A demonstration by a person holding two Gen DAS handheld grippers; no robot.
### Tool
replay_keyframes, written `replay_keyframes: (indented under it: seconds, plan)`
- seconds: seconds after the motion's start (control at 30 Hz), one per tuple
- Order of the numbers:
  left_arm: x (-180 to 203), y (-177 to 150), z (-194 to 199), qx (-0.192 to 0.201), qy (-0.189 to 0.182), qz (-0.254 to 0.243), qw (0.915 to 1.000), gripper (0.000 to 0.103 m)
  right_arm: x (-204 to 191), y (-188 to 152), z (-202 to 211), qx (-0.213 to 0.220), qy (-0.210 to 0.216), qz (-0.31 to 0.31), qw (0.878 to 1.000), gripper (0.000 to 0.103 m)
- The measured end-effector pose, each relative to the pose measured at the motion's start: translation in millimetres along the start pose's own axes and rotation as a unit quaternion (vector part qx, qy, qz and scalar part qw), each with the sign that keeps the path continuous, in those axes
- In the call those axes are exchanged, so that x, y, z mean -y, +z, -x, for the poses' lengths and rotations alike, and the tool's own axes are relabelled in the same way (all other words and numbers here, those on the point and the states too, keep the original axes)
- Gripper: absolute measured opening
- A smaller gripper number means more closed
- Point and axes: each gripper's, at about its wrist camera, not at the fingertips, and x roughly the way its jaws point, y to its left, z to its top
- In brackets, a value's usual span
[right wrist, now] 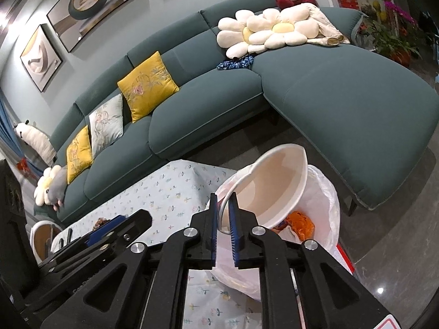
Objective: Collect trash
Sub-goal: 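Carry the tape measure and paper cup over the bin and release both, then move both open grippers to the table and grasp the red-white paper cup with the left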
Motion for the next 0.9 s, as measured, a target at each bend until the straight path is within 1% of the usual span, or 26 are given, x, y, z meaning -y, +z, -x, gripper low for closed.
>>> replay_keyframes:
  seconds: [0.03,0.07,0.13,0.17,0.4,0.63,0.7,0.77,0.83,0.9]
  plan:
    - [-5,-1,1,0.003,0.004,0.003,1.0,0.054,-3,-1,-1,0.0,-0.001,0.002,1.0,0.021]
    - [-9,-1,2,0.004,0.008,0.006,0.9999,0.054,-5,0,-2,0.0,-0.001,0.002,1.0,0.025]
    - [-18,-1,3,0.003,0.012,0.013,0.9998,0.054,-12,-1,-2,0.005,-0.004,0.009,1.0,0.038]
    - [-23,-1,3,0.003,0.014,0.02,0.9997,0.054,-15,0,-2,0.006,-0.007,0.013,1.0,0.04]
    - [-46,-1,10,0.01,0.023,0.043,0.9988,0.056,-33,2,-3,0.005,-0.001,0.025,1.0,0.04]
    - [-79,-5,16,0.012,0.04,0.076,0.9962,0.059,-63,-6,-8,-0.005,0.007,0.05,0.999,0.041]
    - [-92,-7,20,0.014,0.049,0.09,0.9946,0.065,-71,-9,-10,-0.01,0.009,0.057,0.998,0.041]
    - [-103,-10,22,0.016,0.057,0.101,0.9932,0.067,-81,-13,-13,-0.015,0.013,0.063,0.998,0.042]
    - [-119,-14,24,0.016,0.067,0.115,0.9909,0.07,-93,-17,-17,-0.02,0.015,0.071,0.997,0.046]
    - [-133,-19,27,0.017,0.077,0.124,0.9891,0.074,-103,-23,-21,-0.026,0.02,0.078,0.996,0.046]
